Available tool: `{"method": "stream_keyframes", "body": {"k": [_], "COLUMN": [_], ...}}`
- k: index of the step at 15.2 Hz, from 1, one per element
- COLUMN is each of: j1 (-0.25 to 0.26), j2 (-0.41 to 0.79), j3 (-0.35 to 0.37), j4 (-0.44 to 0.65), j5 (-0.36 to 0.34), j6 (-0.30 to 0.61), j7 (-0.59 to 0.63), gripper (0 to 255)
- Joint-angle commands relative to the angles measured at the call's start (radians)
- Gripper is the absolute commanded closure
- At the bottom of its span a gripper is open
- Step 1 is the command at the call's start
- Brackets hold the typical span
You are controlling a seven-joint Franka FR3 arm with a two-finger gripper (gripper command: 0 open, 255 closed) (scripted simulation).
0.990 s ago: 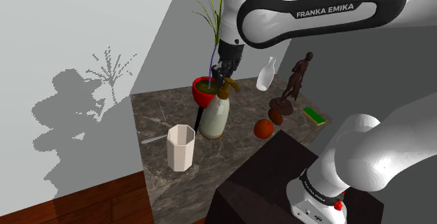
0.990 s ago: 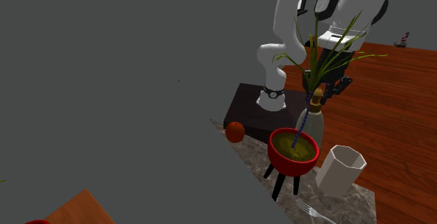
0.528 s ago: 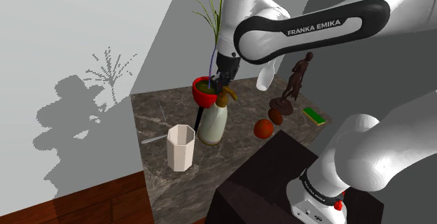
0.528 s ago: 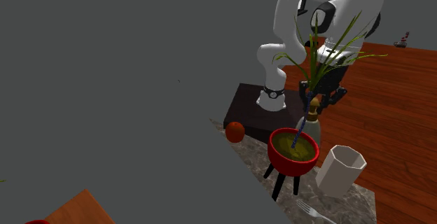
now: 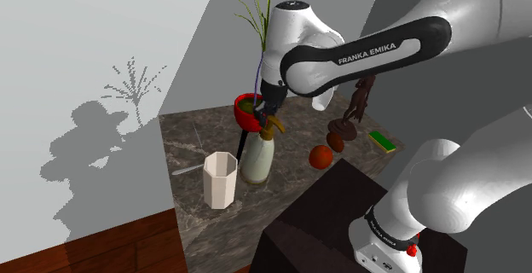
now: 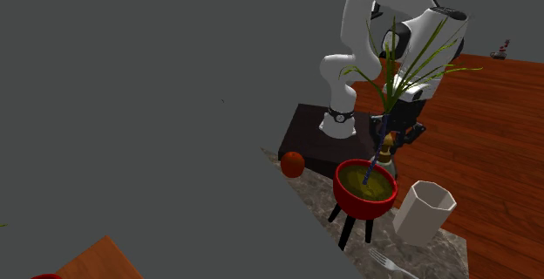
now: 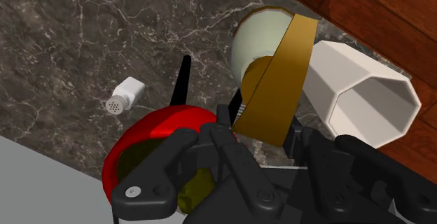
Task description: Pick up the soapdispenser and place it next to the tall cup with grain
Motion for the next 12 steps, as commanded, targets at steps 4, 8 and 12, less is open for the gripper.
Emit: {"method": "stream_keyframes", "body": {"k": [4,8,12], "j1": [-0.003,-0.007,-0.009], "j2": [0.034,0.068,0.087], "j3": [0.003,0.006,0.008], "j4": [-0.038,-0.064,-0.076], "j5": [-0.010,-0.021,-0.028], "j6": [0.073,0.132,0.163], "j7": [0.012,0.025,0.032], "gripper": [255,255,255]}}
